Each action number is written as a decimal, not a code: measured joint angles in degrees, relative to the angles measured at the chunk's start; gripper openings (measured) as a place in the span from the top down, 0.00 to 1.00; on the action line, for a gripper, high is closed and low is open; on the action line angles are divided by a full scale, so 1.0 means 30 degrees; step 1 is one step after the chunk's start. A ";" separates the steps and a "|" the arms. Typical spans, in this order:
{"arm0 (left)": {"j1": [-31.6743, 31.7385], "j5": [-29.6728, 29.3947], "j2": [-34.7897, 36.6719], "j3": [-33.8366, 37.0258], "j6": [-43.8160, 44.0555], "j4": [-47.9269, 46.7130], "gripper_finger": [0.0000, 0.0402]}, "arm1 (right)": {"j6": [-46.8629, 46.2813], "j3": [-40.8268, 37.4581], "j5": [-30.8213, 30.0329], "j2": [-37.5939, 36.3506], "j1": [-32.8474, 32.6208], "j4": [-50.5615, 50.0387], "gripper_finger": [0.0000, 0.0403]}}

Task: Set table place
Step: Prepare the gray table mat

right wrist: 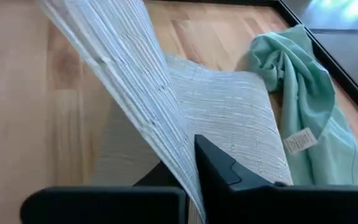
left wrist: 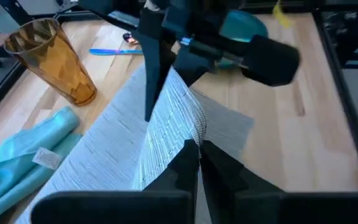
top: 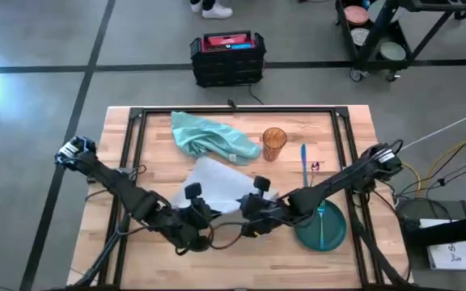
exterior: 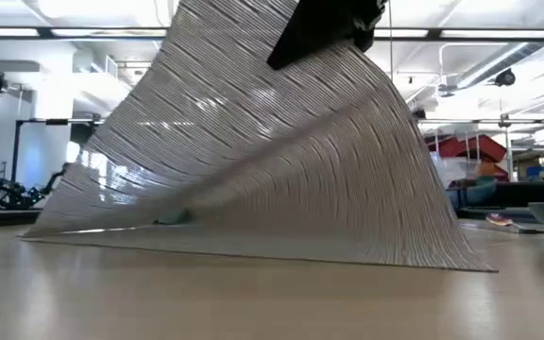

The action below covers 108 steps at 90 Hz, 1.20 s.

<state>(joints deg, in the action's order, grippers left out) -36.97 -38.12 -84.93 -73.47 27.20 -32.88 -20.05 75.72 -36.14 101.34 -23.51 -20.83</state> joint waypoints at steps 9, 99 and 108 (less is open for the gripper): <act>-0.0520 0.1242 0.0705 -0.0015 0.0782 -0.0500 1.00 | 0.0008 -0.0115 -0.0125 0.0007 0.0053 -0.0515 1.00; -0.0961 -0.3352 -0.6528 0.3876 0.7198 0.6903 1.00 | -0.0364 -0.0058 -0.0976 -0.0240 0.0189 0.0031 1.00; -0.0731 -0.3472 -0.7405 0.3883 0.7644 0.6906 1.00 | -0.0487 -0.0044 -0.0983 -0.0240 0.0189 0.0031 1.00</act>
<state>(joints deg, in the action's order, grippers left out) -39.16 -48.54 -107.15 -61.82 50.14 -12.16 -21.51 75.59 -39.09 100.62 -22.94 -20.73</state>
